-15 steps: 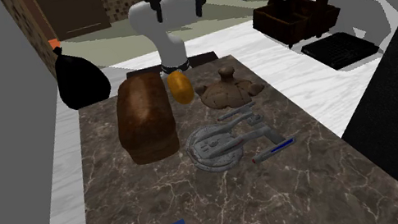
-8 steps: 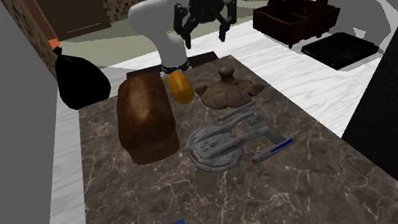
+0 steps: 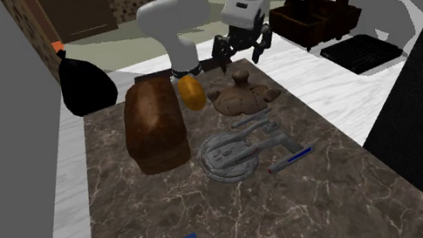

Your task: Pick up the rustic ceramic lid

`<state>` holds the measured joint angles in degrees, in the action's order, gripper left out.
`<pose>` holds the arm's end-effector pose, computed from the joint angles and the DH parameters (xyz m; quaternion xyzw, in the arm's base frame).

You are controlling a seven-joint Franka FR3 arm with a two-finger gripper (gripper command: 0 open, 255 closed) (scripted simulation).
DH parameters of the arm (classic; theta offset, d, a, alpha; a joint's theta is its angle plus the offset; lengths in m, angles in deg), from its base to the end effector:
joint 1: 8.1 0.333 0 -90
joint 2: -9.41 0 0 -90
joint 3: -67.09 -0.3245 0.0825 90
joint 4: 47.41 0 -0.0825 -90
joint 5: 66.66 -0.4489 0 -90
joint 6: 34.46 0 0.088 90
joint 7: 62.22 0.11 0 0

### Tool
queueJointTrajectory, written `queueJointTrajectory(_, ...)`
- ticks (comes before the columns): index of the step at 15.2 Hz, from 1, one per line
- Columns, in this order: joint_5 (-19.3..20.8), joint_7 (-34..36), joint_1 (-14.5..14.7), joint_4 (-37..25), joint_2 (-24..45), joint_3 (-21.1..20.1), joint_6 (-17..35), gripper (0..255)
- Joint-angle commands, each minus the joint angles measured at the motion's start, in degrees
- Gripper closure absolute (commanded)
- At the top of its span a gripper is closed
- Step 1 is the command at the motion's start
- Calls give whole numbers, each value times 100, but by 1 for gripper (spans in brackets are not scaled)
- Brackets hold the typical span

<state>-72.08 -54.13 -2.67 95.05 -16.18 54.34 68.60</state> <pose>0.4089 0.1400 0.3993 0.9908 0.0545 -0.1204 0.0298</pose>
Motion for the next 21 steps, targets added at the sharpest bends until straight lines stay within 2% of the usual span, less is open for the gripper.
queueJointTrajectory(1,-17,17,7,99,92,-25,172,0)
queueJointTrajectory(7,-22,29,6,335,252,-62,567,0)
queueJointTrajectory(8,-20,27,5,341,255,-61,576,255)
queueJointTrajectory(17,-22,29,6,335,253,-63,568,255)
queueJointTrajectory(21,-18,18,6,130,110,-30,221,255)
